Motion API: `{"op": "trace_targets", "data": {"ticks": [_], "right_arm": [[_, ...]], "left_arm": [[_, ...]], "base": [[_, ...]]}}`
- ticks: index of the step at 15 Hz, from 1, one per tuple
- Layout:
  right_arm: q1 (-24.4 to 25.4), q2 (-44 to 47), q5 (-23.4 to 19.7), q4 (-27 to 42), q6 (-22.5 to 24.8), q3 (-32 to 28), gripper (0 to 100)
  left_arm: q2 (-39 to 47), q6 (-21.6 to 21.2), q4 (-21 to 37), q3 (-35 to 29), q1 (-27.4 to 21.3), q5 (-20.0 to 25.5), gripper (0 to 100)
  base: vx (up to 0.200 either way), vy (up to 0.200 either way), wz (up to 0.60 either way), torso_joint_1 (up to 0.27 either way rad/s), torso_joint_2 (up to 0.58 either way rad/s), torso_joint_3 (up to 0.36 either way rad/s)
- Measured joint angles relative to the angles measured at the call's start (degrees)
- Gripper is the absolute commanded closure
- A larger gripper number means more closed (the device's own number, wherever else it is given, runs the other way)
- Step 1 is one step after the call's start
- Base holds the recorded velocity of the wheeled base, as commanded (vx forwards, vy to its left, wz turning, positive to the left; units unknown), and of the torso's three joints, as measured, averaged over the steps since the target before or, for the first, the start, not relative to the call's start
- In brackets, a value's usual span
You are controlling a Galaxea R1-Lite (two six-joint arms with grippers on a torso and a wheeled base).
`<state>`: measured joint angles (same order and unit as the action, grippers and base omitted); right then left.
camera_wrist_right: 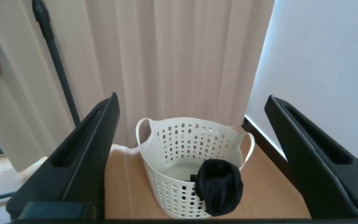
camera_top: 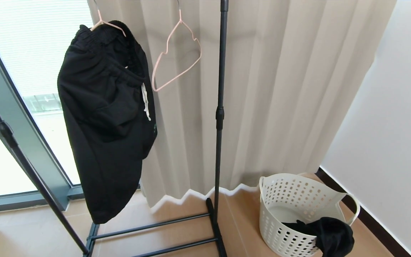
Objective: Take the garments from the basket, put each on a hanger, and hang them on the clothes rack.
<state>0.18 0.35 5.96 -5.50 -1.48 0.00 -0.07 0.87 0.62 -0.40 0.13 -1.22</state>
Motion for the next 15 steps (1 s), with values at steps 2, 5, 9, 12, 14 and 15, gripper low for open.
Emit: {"op": "trace_targets", "data": {"ticks": [2, 5, 9, 12, 14, 15], "right_arm": [[0.0, 0.0, 0.05, -0.02, 0.0, 0.0, 0], [-0.05, 0.0, 0.02, -0.02, -0.02, 0.0, 0], [0.04, 0.0, 0.02, -0.05, 0.0, 0.0, 0], [-0.13, 0.02, 0.02, -0.11, -0.02, 0.0, 0], [-0.05, 0.0, 0.02, -0.05, -0.02, 0.0, 0], [-0.07, 0.0, 0.0, -0.05, 0.02, 0.0, 0]], "left_arm": [[0.0, 0.0, -0.05, 0.0, 0.07, 0.02, 0], [0.0, 0.0, 0.0, 0.0, 0.0, 0.0, 0], [0.0, -0.02, 0.0, -0.01, 0.05, 0.02, 0], [0.0, 0.0, 0.04, 0.02, -0.04, 0.02, 0], [0.0, 0.0, -0.02, 0.05, 0.0, 0.0, 0], [0.0, -0.09, -0.02, 0.07, 0.0, 0.02, 0]], "base": [[0.0, -0.2, -0.6, -0.015, 0.0, 0.005], [0.0, -0.2, -0.2, 0.001, 0.0, 0.004], [0.0, -0.05, -0.15, -0.001, 0.0, -0.001], [0.0, 0.0, 0.0, 0.0, 0.0, 0.0], [0.0, 0.0, 0.0, 0.0, 0.0, 0.0], [0.0, 0.0, 0.0, 0.0, 0.0, 0.0]]}}
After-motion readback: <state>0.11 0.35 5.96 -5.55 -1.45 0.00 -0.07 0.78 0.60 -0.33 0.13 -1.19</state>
